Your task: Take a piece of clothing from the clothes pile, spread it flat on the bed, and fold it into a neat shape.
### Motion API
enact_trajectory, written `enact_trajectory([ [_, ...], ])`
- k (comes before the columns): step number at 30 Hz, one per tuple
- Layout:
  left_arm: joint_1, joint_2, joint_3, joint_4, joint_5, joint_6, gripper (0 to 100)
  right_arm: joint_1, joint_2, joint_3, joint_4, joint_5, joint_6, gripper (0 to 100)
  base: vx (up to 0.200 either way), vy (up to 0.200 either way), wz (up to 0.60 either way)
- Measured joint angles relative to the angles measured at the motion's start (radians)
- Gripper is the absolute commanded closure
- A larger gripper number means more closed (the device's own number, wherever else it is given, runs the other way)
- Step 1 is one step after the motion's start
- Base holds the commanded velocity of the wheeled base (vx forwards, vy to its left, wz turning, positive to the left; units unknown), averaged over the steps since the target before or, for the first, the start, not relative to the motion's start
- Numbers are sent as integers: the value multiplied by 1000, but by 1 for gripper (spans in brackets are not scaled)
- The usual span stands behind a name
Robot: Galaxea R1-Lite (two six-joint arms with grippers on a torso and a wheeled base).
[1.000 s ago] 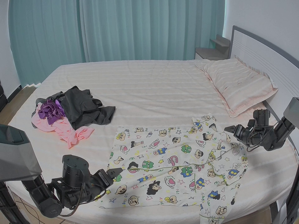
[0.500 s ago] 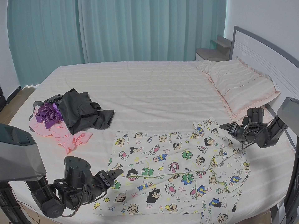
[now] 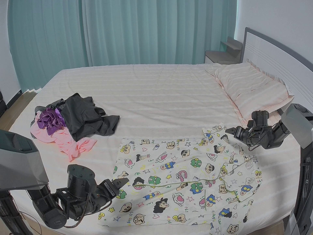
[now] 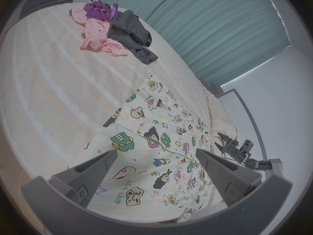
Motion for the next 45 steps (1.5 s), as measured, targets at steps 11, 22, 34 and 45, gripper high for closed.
enact_trajectory([
  [11, -1, 2, 2, 1, 0, -5, 0, -23, 111, -146, 47, 0, -25, 0, 0, 0, 0],
  [22, -1, 2, 3, 1, -2, -17, 0, -35, 191, -209, 47, 11, -43, 0, 0, 0, 0],
  [34, 0, 2, 3, 0, -1, -17, 0, -44, 231, -266, 66, 78, -31, 100, 0, 0, 0],
  [45, 0, 2, 3, 0, -2, -17, 0, -83, 243, -320, 20, 96, 80, 100, 0, 0, 0],
])
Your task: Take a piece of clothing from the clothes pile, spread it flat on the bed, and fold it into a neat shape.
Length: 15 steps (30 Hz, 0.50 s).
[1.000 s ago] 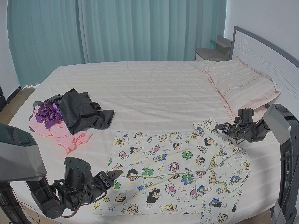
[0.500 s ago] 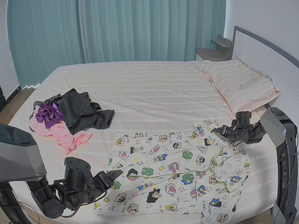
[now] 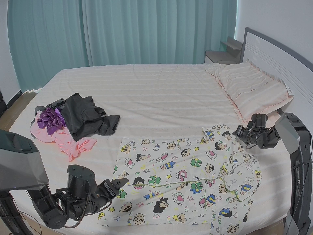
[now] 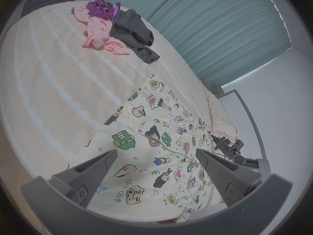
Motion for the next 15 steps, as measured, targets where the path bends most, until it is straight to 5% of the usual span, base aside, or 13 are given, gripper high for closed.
enact_trajectory([
  [15, 0, 0, -3, 0, 2, 0, 0, -24, 11, -56, -60, -29, 15, 100, 0, 0, 0],
])
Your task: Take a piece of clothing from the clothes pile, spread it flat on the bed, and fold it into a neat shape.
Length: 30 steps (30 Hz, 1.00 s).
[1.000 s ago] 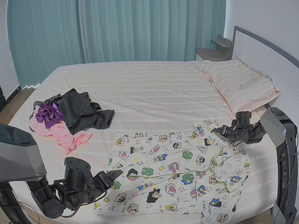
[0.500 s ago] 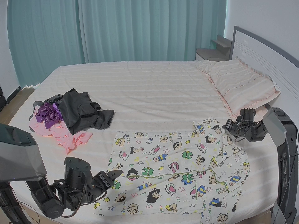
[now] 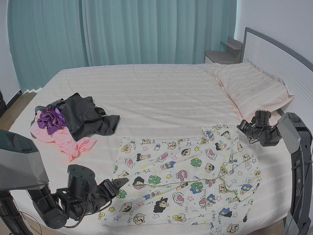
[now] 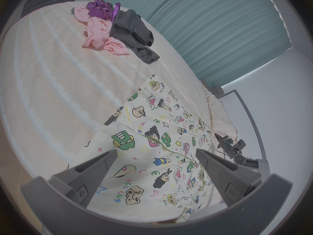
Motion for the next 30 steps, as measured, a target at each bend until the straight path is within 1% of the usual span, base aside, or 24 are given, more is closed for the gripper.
enact_trajectory([
  [4, 10, 0, -13, -2, 3, 3, 0, 0, -1, 17, -5, -3, -1, 100, 0, 0, 0],
  [5, 19, -2, -20, -4, 4, 4, 0, 0, -3, 25, -5, -3, -1, 0, 0, 0, 0],
  [11, 99, -26, -68, -10, 0, 24, 0, 0, -27, 88, -5, 0, -3, 0, 0, 0, 0],
  [13, 121, -31, -87, -8, -2, 60, 0, 0, -37, 105, -6, 1, -4, 0, 0, 0, 0],
  [14, 140, -31, -107, -4, -5, 101, 0, 2, -45, 117, -7, 1, -6, 0, 0, 0, 0],
  [16, 168, -27, -145, 1, -8, 147, 0, 5, -54, 133, -10, 2, -7, 0, 0, 0, 0],
  [19, 208, -9, -221, 36, -10, 186, 0, 7, -69, 159, -22, 2, -8, 0, 0, 0, 0],
  [22, 242, 23, -333, 116, -13, 205, 0, 11, -82, 190, -43, 2, -8, 0, 0, 0, 0],
  [25, 273, 62, -468, 230, -31, 216, 0, 14, -93, 218, -61, 2, -8, 0, 0, 0, 0],
  [26, 286, 80, -532, 281, -51, 220, 0, 16, -98, 229, -67, 2, -8, 0, 0, 0, 0],
  [27, 293, 89, -561, 305, -64, 221, 0, 16, -100, 233, -70, 2, -8, 0, 0, 0, 0],
  [30, 324, 135, -704, 408, -129, 228, 0, 19, -109, 256, -82, 2, -7, 0, 0, 0, 0],
])
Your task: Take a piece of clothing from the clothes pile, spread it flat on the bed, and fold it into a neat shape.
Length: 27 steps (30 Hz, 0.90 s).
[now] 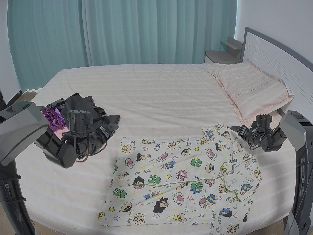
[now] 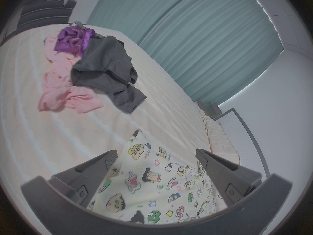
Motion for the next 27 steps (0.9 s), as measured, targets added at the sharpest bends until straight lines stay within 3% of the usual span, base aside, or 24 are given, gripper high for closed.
enact_trajectory([
  [8, 51, 162, -279, 208, -77, 40, 0, 7, -16, 37, -16, 0, 1, 0, 0, 0, 0],
  [27, 26, 393, -489, 230, -79, 52, 0, 15, -30, 49, -19, 0, 4, 0, 0, 0, 0],
])
